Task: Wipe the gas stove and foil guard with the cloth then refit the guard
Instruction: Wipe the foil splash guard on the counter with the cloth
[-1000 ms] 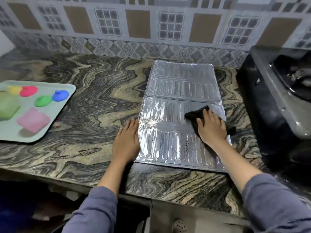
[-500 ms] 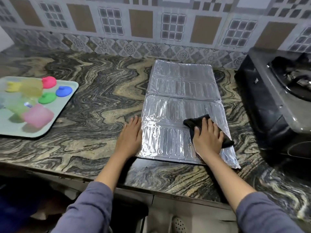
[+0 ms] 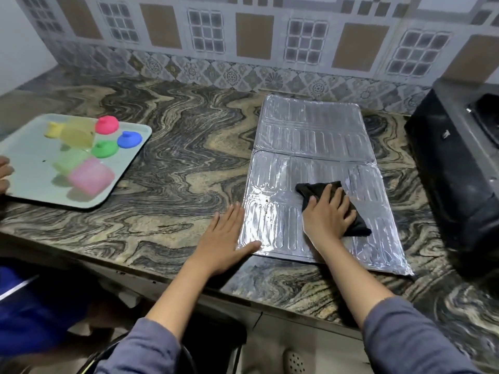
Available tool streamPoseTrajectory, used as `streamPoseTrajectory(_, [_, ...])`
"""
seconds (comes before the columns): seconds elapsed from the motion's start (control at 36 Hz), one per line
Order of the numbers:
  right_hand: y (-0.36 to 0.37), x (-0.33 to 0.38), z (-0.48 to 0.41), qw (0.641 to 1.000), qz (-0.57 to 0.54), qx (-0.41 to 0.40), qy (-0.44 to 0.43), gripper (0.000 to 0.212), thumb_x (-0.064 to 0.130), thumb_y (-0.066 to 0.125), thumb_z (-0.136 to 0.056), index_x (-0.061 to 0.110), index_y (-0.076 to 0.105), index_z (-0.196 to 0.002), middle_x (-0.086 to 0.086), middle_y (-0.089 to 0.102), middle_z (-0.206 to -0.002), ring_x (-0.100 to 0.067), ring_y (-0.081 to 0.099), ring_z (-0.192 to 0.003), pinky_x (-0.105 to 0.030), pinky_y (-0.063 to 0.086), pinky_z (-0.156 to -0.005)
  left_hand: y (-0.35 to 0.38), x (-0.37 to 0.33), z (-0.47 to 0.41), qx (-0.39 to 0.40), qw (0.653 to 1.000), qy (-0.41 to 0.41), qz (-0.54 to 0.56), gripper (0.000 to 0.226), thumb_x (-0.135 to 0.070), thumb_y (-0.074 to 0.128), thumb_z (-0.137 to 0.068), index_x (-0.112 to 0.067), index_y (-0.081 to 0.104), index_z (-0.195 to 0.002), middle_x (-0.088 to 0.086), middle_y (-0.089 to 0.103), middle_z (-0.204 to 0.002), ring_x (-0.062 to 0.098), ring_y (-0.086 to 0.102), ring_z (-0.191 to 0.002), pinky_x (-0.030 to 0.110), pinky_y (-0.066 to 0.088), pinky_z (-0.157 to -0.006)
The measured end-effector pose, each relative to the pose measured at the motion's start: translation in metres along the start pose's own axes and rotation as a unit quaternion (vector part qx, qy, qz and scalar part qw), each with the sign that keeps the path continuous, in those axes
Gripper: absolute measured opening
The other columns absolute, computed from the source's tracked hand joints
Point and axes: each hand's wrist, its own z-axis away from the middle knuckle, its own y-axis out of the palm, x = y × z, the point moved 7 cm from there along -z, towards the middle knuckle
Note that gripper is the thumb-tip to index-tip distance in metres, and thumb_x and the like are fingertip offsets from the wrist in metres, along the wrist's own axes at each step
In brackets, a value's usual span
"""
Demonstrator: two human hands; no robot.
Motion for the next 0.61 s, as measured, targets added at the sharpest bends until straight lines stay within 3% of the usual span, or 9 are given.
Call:
streamPoseTrajectory(0.44, [0.031,0.104,-0.048,0.994,0.003,0.039,-0.106,0.056,0.041,0.024,-0.098,0.018,0.013,-0.148,-0.007,0.007,-0.158,-0.028,0.005,-0.144,-0.051,0.003,-0.115,-0.005,-0.001,0.003,-0.002,1.000,0.026,0.008,0.096,-0.074,0.026,-0.081,-0.018,-0.020,-0.145,-0.005,-0.026,-0.152,0.008,-0.024,-0.141,0.031,-0.015,-0.116])
streamPoseTrajectory(0.61, [0.038,0.128,-0.055,0.975,0.025,0.042,-0.219,0.054,0.038,0.025,-0.098,0.020,0.015,-0.148,-0.004,0.012,-0.157,-0.024,0.009,-0.144,-0.050,0.005,-0.115,-0.004,0.000,0.003,0.018,0.999,0.031,0.005,0.102,-0.075,0.031,-0.078,-0.016,-0.020,-0.145,-0.002,-0.026,-0.153,0.009,-0.025,-0.140,0.031,-0.014,-0.116])
